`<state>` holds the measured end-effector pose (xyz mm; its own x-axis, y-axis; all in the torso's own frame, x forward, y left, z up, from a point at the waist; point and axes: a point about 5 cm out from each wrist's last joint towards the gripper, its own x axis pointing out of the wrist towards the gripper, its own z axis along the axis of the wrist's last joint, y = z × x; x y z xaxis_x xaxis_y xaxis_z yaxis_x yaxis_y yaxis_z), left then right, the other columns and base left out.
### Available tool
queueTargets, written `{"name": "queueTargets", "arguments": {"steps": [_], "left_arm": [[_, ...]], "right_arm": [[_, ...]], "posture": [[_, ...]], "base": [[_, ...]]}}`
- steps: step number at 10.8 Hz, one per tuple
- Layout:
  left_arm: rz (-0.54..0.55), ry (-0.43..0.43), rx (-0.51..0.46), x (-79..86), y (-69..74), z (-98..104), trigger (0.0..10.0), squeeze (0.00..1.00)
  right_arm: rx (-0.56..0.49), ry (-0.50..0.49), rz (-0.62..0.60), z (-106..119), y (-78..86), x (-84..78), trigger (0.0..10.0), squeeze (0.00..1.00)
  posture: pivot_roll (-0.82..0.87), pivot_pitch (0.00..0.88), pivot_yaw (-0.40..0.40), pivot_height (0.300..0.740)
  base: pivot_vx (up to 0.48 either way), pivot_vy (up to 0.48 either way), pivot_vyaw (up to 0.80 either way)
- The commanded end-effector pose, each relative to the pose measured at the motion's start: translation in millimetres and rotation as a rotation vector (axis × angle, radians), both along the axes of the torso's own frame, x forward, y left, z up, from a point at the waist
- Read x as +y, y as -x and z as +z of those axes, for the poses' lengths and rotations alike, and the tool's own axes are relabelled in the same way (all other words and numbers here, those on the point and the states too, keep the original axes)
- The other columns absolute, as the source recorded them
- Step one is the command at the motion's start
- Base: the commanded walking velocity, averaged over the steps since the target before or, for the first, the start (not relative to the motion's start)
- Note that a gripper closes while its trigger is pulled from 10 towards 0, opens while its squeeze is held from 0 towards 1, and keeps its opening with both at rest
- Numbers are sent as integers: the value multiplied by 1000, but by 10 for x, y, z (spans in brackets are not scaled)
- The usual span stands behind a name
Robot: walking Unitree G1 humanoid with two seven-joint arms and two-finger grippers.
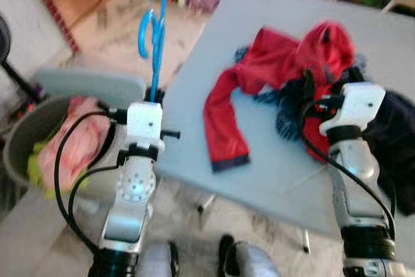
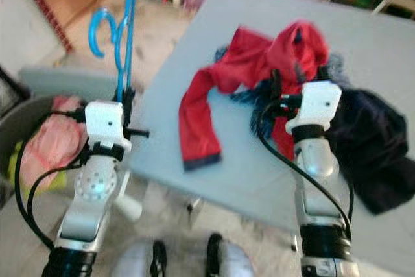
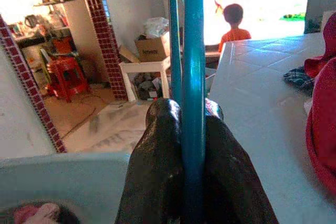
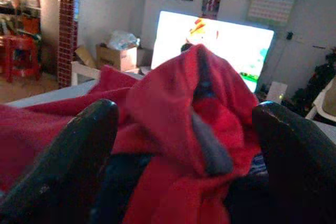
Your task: Hang hanger
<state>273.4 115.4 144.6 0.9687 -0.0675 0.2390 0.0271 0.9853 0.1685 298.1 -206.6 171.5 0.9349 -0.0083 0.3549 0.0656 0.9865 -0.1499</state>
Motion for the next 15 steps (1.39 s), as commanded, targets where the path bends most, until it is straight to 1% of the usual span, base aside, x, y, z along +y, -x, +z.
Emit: {"name": "queueTargets", "arguments": {"steps": [1,5,7,8,9,10,11,12,13,14,15], "left_arm": [[32,-14,167,74,66,-339,10000,0],[30,-15,167,72,66,-336,10000,0],[26,-15,170,60,62,-340,10000,0],[25,-16,164,56,61,-337,10000,0],[31,-11,151,57,61,-325,10000,0],[32,-6,153,57,56,-325,10000,0],[32,0,165,56,54,-331,10000,0],[22,1,176,46,51,-340,10000,0],[13,17,177,35,49,-336,10000,0],[11,21,178,30,40,-333,10000,0],[5,29,184,54,14,-335,10000,0]], "right_arm": [[-3,11,-1,12,8,-2,10000,1000],[9,17,12,-17,3,34,10000,1000],[11,20,-5,-13,-3,5,10000,1000],[19,25,-14,-23,3,-1,10000,1000],[39,15,-18,-46,-2,-1,10000,408],[46,14,-2,-54,-11,11,10000,0],[79,15,-20,-91,-27,4,10000,0],[168,-23,-48,-195,-73,-29,10000,0],[150,-67,-25,-188,-58,-45,10000,0],[144,-46,-3,-190,-42,-33,10000,0],[171,-64,14,-229,-53,0,10000,0]], "posture": [[41,164,-20,740],[41,164,-22,740],[34,163,-20,740],[34,163,-20,740],[30,164,-19,740],[31,164,-19,740],[31,164,-19,740],[32,164,-21,740],[32,164,-22,740],[35,163,-28,740],[36,162,-29,740]], "base": [[-379,0,0],[-380,0,0],[-349,0,0],[0,0,0],[0,0,0],[0,0,0],[0,0,0],[0,442,0],[0,480,0],[0,480,0],[0,480,0]]}}
